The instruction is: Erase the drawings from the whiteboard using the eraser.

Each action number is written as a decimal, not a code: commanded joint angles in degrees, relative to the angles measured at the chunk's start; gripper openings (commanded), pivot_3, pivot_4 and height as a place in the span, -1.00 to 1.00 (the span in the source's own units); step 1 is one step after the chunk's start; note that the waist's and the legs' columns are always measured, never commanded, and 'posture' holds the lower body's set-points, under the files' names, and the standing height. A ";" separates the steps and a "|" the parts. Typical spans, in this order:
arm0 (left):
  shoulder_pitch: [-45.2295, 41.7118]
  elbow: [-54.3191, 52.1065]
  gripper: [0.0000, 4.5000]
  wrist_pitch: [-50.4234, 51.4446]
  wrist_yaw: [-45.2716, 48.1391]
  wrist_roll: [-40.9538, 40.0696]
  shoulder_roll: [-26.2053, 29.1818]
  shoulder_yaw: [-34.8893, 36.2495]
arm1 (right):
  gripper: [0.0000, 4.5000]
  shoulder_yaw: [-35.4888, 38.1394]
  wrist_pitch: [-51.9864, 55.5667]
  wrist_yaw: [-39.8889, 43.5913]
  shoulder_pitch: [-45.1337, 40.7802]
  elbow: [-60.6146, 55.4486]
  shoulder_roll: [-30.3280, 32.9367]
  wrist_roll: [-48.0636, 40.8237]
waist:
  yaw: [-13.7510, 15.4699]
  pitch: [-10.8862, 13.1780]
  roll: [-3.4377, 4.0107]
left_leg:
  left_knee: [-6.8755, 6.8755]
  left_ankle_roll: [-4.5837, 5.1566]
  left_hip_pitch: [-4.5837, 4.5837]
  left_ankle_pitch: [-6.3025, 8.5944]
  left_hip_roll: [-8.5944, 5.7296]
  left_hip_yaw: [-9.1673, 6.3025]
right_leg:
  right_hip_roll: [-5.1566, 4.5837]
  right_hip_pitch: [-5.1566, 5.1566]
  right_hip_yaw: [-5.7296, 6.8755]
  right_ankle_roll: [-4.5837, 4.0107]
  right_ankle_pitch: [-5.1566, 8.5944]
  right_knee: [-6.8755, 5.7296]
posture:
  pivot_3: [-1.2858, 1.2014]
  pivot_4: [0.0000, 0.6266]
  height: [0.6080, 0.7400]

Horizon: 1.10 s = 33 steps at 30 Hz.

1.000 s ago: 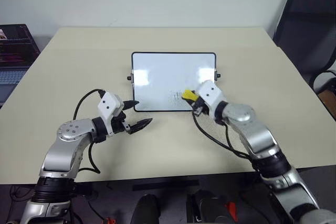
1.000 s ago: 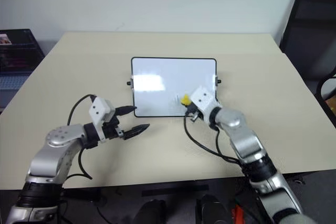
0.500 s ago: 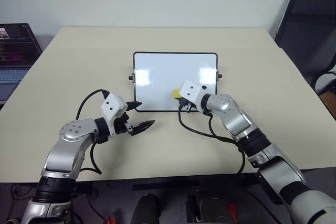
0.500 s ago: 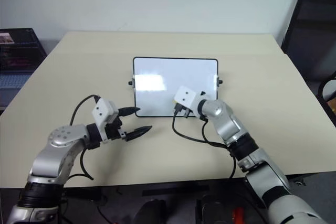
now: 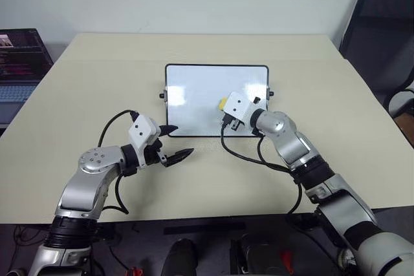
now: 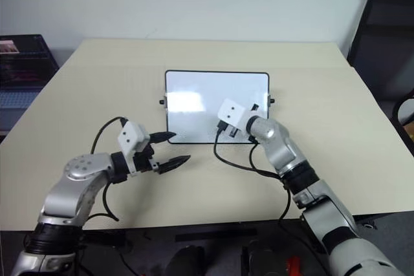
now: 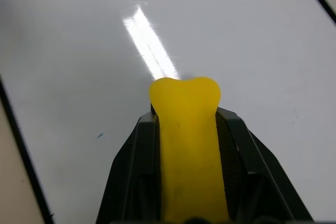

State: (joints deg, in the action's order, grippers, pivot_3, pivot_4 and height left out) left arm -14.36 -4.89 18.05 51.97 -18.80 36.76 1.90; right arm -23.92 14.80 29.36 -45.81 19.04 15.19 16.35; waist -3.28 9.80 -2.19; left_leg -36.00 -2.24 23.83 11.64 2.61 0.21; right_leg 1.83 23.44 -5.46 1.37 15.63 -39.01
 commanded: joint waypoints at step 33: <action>-1.13 -1.21 1.00 -0.94 0.74 -0.68 -0.78 0.11 | -0.53 0.65 -2.70 0.39 3.81 -5.44 1.92 3.78 | -0.05 0.01 0.00 | -0.06 0.09 -0.04 -0.08 0.00 0.02 | 0.00 -0.03 -0.02 0.13 -0.02 -0.01 | 0.03 -0.52 1.00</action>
State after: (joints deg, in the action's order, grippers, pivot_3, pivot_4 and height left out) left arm -14.34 -4.91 18.08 52.36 -18.90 36.08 1.88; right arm -25.98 11.97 31.52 -41.22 15.30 17.29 20.64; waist -3.32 9.80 -2.19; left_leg -36.06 -2.14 23.80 11.56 2.61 0.23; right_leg 1.83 23.42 -5.48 1.51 15.61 -39.01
